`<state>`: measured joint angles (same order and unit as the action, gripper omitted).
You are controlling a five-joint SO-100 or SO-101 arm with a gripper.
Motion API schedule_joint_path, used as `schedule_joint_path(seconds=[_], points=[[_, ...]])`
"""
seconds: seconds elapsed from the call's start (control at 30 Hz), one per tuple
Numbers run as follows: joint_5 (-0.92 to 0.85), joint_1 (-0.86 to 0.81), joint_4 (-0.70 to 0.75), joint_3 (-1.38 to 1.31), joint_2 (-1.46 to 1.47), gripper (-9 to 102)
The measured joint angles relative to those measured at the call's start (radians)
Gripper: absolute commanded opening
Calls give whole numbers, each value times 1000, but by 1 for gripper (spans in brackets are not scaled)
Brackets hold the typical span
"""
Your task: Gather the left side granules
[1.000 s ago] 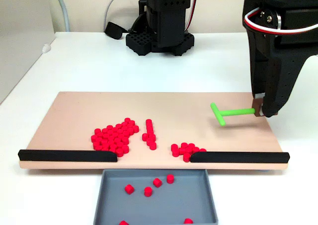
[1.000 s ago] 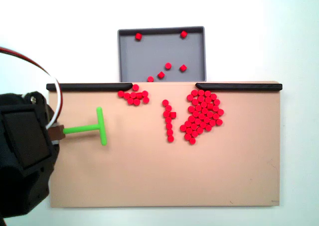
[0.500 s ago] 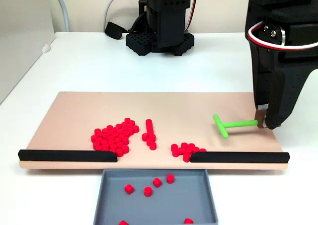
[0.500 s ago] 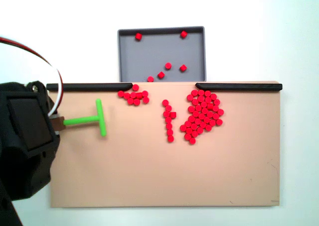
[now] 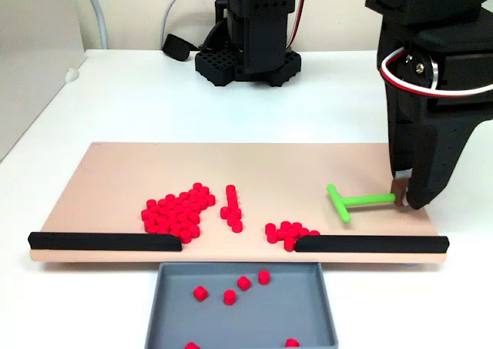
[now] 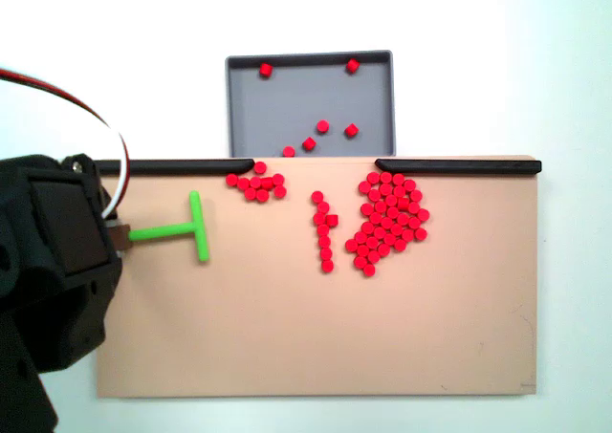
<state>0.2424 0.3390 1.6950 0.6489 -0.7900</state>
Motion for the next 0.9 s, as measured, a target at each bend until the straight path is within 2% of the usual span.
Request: schedule_joint_path(seconds=[0.9], points=[[-21, -8, -3, -31, 43, 0]])
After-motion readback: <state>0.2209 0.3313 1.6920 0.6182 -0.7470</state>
